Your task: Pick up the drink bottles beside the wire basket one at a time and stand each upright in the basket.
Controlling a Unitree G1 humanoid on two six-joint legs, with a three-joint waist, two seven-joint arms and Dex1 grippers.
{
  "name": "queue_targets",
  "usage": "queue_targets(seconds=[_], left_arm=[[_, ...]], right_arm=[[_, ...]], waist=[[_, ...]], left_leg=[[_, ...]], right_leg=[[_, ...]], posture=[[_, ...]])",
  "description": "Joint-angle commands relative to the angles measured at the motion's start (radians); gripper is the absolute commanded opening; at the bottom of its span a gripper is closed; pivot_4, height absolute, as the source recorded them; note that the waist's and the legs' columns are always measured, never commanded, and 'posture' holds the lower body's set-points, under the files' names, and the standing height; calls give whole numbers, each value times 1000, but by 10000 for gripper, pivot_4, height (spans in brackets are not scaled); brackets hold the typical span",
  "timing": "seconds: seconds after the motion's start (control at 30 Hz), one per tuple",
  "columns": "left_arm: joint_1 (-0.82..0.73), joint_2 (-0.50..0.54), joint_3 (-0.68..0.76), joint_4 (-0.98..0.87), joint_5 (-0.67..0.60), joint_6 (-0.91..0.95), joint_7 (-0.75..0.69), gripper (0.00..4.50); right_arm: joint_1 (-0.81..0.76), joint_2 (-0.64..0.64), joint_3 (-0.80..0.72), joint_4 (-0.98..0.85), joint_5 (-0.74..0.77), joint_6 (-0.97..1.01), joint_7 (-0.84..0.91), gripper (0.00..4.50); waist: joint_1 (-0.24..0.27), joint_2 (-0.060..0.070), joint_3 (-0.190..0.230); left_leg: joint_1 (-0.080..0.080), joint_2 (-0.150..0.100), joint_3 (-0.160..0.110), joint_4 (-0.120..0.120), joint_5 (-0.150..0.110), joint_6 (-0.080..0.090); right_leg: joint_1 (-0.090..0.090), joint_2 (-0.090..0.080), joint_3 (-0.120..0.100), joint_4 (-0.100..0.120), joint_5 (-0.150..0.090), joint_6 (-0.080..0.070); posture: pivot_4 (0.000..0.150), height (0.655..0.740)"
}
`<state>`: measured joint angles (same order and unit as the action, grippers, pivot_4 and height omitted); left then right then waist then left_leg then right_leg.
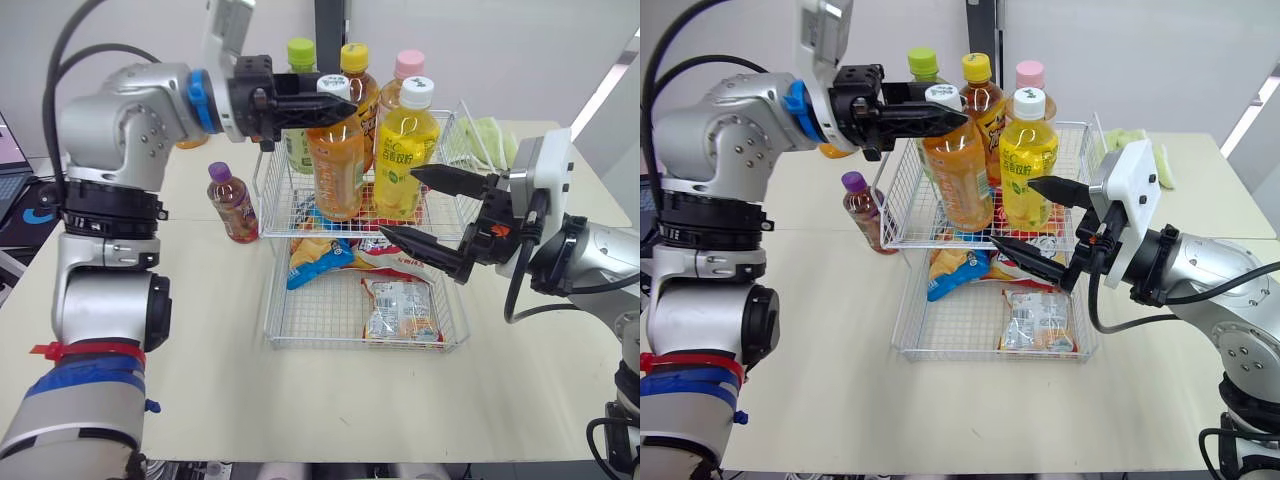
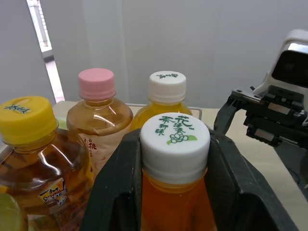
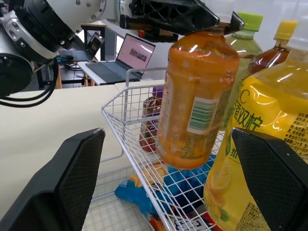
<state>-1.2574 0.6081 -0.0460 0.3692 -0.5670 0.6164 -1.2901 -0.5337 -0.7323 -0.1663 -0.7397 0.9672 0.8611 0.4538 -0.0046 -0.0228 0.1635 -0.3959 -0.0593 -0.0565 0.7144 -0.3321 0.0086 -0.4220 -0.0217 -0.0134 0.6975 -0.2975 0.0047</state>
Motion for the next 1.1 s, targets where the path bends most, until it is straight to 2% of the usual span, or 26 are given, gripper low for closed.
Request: queue_targets(seconds=[0.03,0.27,0.33,0.37,0.4,0.63,0.83,0.97,1.1], left_arm=[[-4,-8,18,-23,32,-75,-5,13477],[11,-46,35,-20,43,-88,15,13477],[15,-52,40,-23,36,-74,18,20682],[16,-52,42,-27,32,-66,18,22418],[10,-53,50,-25,26,-56,24,26689],[-5,-18,121,-81,-17,1,61,44879],[71,83,272,-254,-114,170,213,44879],[302,184,441,-428,-128,231,357,44879],[598,210,655,-580,-127,237,481,44879]], right_arm=[[-7,-13,-18,-38,29,-6,-16,45000],[-10,-31,-15,-40,45,-9,-31,45000],[-9,-33,-13,-37,46,-11,-32,45000],[-9,-33,-12,-38,47,-11,-32,45000],[-10,-34,-11,-36,48,-12,-31,45000],[-25,-23,12,-16,41,-26,-11,45000],[-73,5,49,35,28,-52,37,45000],[-116,39,91,76,14,-90,104,45000],[-162,75,132,138,-18,-124,169,45000]], waist=[[0,0,0],[2,0,0],[2,0,0],[2,0,0],[2,0,0],[0,0,0],[-9,0,0],[-21,2,-1],[-24,2,-1]], left_leg=[[0,0,0,0,0,0],[0,0,0,0,0,1],[0,0,0,0,0,1],[0,0,0,0,0,1],[0,0,0,1,0,1],[0,0,0,0,0,1],[1,0,0,0,0,1],[3,0,0,0,0,1],[4,0,0,-1,1,0]], right_leg=[[0,0,0,0,0,0],[1,0,0,0,0,0],[1,0,0,0,0,0],[1,0,0,0,0,0],[1,0,0,0,0,0],[1,0,0,1,0,0],[0,0,0,1,0,0],[2,0,1,1,0,0],[2,0,0,2,0,0]], posture=[[1500,7400],[1500,7400],[1500,7400],[1500,7400],[1500,7400],[1500,7400],[1500,7400],[1500,7400],[1500,7400]])
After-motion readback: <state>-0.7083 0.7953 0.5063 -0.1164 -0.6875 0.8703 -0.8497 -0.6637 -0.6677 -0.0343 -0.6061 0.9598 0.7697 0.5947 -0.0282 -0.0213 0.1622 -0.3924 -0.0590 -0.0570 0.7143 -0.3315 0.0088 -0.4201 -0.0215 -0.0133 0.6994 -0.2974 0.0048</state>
